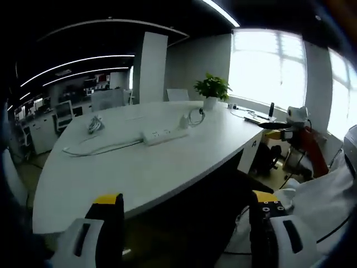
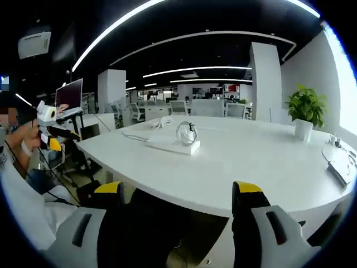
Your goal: Straighten the power strip on the desk, plug the charger into it
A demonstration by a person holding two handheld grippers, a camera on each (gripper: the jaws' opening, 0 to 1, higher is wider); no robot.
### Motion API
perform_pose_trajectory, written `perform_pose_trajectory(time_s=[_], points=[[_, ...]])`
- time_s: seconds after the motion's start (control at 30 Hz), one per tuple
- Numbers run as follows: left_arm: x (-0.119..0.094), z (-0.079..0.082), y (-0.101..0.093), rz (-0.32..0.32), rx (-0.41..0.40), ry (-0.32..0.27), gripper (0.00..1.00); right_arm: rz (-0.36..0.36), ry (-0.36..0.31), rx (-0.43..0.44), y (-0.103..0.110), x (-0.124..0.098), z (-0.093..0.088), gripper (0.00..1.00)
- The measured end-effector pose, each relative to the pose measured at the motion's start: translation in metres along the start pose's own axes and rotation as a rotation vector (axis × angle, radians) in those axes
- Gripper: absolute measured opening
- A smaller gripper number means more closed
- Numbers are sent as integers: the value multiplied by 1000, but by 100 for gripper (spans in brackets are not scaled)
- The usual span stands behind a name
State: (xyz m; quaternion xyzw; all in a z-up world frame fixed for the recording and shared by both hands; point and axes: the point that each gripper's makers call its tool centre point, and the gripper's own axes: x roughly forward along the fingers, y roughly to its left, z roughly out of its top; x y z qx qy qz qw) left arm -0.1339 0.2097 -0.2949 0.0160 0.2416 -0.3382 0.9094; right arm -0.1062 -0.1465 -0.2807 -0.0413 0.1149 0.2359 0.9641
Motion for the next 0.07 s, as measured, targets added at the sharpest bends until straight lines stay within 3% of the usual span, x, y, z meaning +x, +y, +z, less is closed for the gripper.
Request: perform_pose_trajectory(time_s=[0.07], points=[[-1,0,-1,-2,7,0,93,0,-7,0,2,-2,1,76]])
